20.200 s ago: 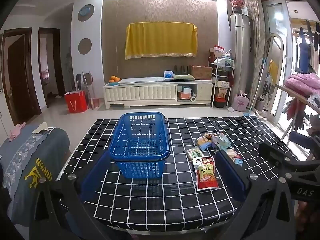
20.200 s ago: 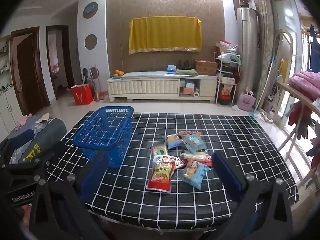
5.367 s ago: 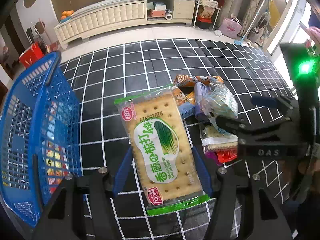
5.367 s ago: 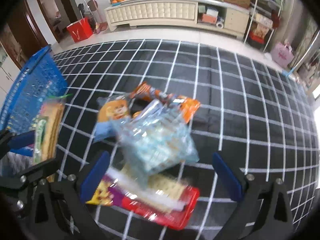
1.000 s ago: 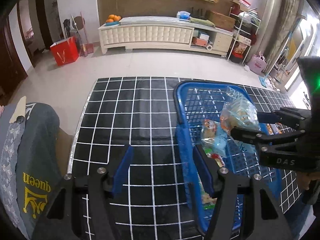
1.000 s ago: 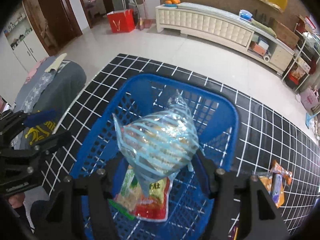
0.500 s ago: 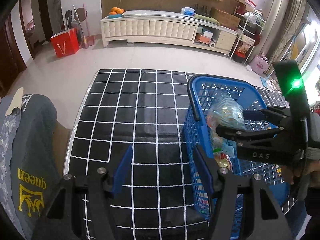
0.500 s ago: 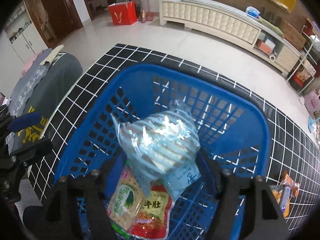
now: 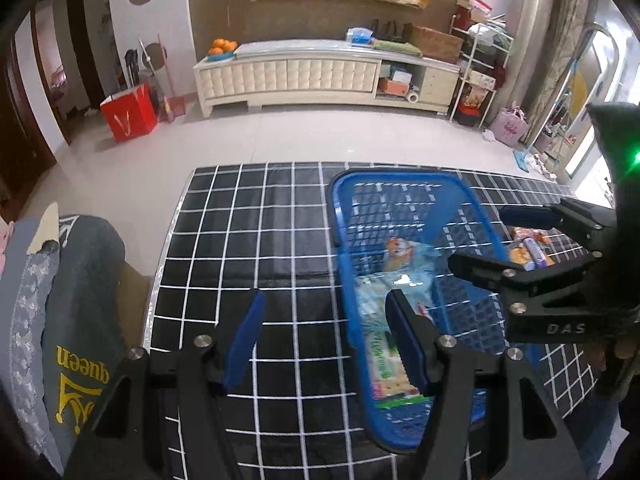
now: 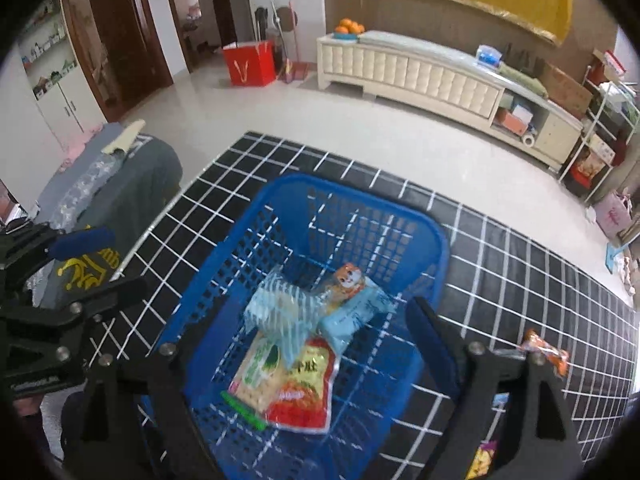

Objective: Organize snacks
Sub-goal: 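Move both tools away from the basket back over the snack pile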

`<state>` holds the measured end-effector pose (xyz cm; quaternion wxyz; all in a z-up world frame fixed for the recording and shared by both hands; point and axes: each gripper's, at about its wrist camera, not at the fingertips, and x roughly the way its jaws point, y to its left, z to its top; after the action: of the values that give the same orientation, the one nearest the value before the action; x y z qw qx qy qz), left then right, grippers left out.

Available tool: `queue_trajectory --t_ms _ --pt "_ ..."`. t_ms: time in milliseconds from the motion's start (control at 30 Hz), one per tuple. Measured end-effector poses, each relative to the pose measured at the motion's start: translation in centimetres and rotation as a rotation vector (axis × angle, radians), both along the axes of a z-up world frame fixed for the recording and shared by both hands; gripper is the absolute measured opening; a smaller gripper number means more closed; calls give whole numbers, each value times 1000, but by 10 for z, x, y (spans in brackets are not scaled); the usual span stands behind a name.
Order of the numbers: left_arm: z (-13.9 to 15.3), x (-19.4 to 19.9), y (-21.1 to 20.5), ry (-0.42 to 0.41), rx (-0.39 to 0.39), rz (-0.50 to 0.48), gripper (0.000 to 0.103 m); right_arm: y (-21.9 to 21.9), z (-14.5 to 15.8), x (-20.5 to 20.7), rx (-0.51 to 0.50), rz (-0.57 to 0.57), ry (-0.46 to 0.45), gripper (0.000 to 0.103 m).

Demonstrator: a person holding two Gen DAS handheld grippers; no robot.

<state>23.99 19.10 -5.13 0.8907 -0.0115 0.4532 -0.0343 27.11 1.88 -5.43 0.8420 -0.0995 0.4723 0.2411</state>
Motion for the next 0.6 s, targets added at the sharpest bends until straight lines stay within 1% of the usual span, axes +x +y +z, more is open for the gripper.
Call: queue_trajectory --t_ms 133,300,433,567,600 --pt "17 -13 -21 -20 -6 -21 60 -25 22 -14 19 -33 -30 89" --pt "32 -31 -51 -46 -16 -59 60 -71 43 -43 14 -83 -63 89" --pt "38 -44 -84 -59 -13 -98 60 -106 52 -63 3 -125 -80 89" --pt "41 -50 -119 -63 -10 -146 60 -141 57 -78 13 -174 -93 89" --pt "41 -52 -127 -62 -11 -162 65 -148 57 -80 15 -185 -93 89"
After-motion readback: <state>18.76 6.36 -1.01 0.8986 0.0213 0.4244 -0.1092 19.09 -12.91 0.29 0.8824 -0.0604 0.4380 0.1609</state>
